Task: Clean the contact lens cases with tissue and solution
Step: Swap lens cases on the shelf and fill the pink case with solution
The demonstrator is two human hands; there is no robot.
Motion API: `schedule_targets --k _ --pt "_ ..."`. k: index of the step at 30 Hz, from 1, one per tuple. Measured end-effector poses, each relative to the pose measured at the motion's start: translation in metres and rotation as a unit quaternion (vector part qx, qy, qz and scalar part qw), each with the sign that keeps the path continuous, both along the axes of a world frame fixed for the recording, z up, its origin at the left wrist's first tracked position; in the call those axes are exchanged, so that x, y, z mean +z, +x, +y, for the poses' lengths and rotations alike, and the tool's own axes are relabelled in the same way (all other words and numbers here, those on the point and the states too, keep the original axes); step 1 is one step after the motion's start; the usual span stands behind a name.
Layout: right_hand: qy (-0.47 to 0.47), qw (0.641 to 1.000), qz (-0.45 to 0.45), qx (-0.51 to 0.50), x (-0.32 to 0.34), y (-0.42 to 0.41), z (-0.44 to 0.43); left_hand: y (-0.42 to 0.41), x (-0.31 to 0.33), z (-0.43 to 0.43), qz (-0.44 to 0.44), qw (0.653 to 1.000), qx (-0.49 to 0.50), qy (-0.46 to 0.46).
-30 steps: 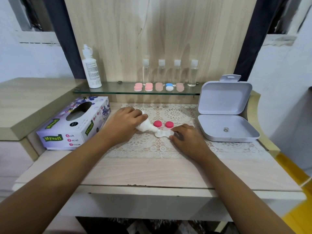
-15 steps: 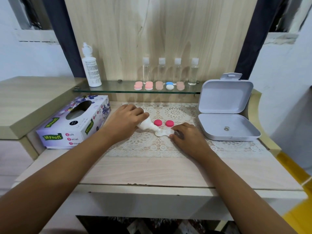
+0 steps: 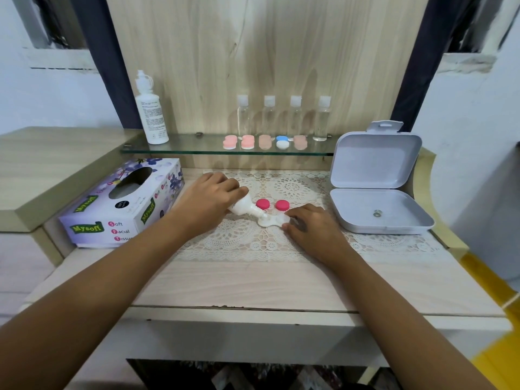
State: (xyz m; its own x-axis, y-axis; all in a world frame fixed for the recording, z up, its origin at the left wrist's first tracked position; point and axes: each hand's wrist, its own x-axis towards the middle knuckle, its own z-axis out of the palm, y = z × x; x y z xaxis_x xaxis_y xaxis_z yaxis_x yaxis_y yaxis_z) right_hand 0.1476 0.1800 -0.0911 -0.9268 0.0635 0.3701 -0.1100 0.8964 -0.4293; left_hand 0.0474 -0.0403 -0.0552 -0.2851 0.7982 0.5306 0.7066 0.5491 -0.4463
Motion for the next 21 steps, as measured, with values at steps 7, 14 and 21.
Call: schedule_targets --k 7,14,21 --pt "0.0 1.0 -0.004 -0.002 0.001 0.0 -0.001 -0.001 -0.002 -0.002 -0.011 1.0 0.0 0.009" --pt "-0.002 1.0 -0.002 -0.002 -0.001 -0.002 0.001 -0.001 -0.006 0.003 -0.046 0.998 0.005 0.042" --pt "-0.015 1.0 -0.007 0.005 -0.002 -0.004 0.003 0.0 -0.004 0.019 -0.03 0.998 -0.028 0.039"
